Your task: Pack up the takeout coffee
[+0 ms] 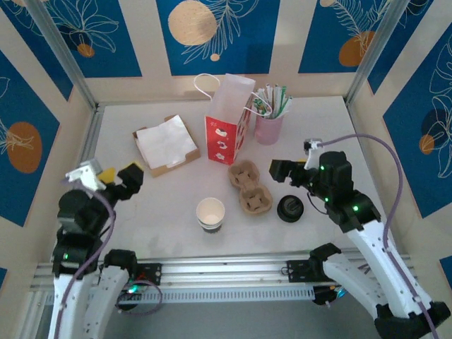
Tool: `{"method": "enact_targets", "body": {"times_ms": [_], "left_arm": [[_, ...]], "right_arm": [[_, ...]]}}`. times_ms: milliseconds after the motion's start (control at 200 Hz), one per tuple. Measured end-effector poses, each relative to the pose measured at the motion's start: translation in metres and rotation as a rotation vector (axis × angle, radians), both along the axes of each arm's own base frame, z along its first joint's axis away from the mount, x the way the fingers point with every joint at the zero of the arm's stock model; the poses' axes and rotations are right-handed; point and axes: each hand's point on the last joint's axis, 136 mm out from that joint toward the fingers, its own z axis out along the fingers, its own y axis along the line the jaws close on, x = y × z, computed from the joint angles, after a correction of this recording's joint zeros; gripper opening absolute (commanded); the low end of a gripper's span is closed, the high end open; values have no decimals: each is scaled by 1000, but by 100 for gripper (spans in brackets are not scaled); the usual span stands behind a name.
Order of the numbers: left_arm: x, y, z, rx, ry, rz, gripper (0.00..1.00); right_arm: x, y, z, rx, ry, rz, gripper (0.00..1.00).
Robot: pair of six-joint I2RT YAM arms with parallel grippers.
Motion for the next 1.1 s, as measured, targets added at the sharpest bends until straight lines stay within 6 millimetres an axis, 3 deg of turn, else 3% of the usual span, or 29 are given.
{"method": "enact_targets", "body": {"times_ms": [70,155,215,435,655,890,1100], "left_arm": [[-12,0,1,-52,-8,-2,100],[-11,-5,-11,-98,55,-22,100],[-4,-11,-28,-120,143,-43,100],[12,-30,-101,-148,445,-119,100],[9,-32,-149,-176,562,-112,100],[22,-45,-176,-244,643,-149,100],[28,-49,-175,-260,631,-173,100]], "right_arm": [[-10,-3,-8,33,37,3,99],[-18,3,-15,69,83,42,96],[-23,14,-24,95,124,97,92],[-60,58,-81,118,315,318,91],[-102,93,-106,91,352,517,86],[-146,122,-155,7,355,685,83],[-146,146,-173,-59,349,705,75]]}}
